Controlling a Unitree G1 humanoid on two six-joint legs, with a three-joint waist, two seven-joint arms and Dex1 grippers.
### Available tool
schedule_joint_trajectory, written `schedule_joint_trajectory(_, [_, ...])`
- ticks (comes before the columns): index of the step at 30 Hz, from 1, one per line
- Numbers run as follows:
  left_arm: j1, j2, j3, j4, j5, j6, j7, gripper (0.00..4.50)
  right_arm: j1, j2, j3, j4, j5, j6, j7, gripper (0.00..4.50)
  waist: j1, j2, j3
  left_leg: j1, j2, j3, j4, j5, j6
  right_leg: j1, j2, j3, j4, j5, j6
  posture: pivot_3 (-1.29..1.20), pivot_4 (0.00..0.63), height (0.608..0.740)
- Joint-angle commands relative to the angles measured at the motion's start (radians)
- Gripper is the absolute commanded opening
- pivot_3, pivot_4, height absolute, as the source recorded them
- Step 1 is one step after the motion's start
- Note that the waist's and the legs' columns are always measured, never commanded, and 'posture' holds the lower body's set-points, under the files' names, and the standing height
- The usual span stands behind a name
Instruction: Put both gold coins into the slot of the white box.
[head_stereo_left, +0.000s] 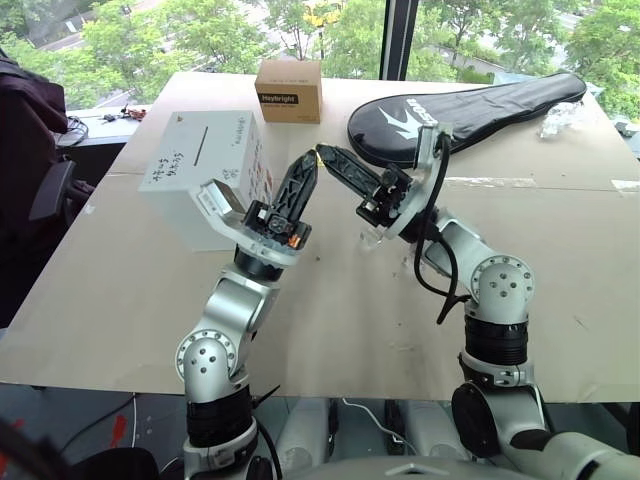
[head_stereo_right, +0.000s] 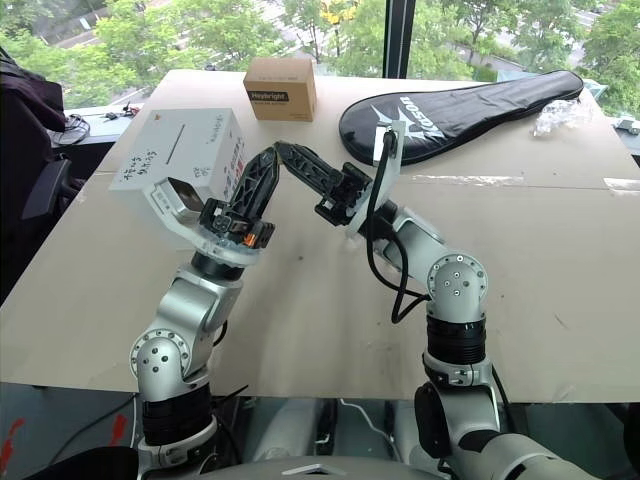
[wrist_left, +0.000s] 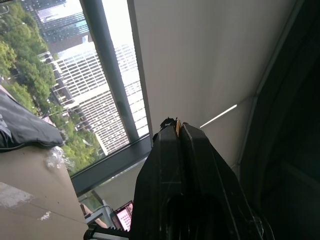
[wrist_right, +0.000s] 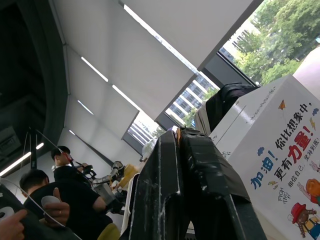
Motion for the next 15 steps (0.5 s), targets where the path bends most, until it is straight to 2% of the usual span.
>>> schedule_joint_trajectory(1, [-0.001,0.007,-0.029,-0.025,0.000,0.004,0.007,0.01,-0.026,0.000,0.033,-0.032,-0.018,-0.031,0.026,0.00,0.000,0.000,0.000,0.000,0.000,0.000,0.000,0.000,0.000,0.000,0.000,0.000,0.000,0.000,0.000,0.00,0.150,0.740])
schedule_joint_trajectory(2, [-0.003,0.009,-0.027,-0.023,0.004,0.001,0.009,0.01,-0.023,-0.001,0.034,-0.030,-0.020,-0.033,0.029,0.00,0.000,0.000,0.000,0.000,0.000,0.000,0.000,0.000,0.000,0.000,0.000,0.000,0.000,0.000,0.000,0.00,0.150,0.740])
schedule_joint_trajectory(3, [-0.005,0.010,-0.024,-0.019,0.006,-0.002,0.013,0.00,-0.022,-0.002,0.035,-0.029,-0.023,-0.037,0.033,0.49,0.000,0.000,0.000,0.000,0.000,0.000,0.000,0.000,0.000,0.000,0.000,0.000,0.000,0.000,0.000,0.00,0.150,0.740])
schedule_joint_trajectory(5, [-0.006,0.022,-0.017,-0.013,0.018,-0.003,0.013,0.00,-0.019,0.002,0.035,-0.028,-0.040,-0.055,0.028,1.15,0.000,0.000,0.000,0.000,0.000,0.000,0.000,0.000,0.000,0.000,0.000,0.000,0.000,0.000,0.000,0.00,0.150,0.740])
schedule_joint_trajectory(9, [-0.028,0.077,0.065,0.031,0.032,-0.039,0.011,0.00,-0.024,0.019,-0.004,-0.013,-0.058,-0.110,-0.024,3.03,0.000,0.000,0.000,0.000,0.000,0.000,0.000,0.000,0.000,0.000,0.000,0.000,0.000,0.000,0.000,0.00,0.150,0.740])
schedule_joint_trajectory(15, [-0.110,0.151,0.140,0.003,0.075,-0.099,0.042,0.00,-0.027,-0.054,-0.041,0.004,-0.111,-0.160,0.003,3.03,0.004,0.000,0.001,-0.001,0.000,0.000,0.000,0.000,0.000,0.000,0.000,0.000,-0.002,0.000,0.000,0.00,0.150,0.740])
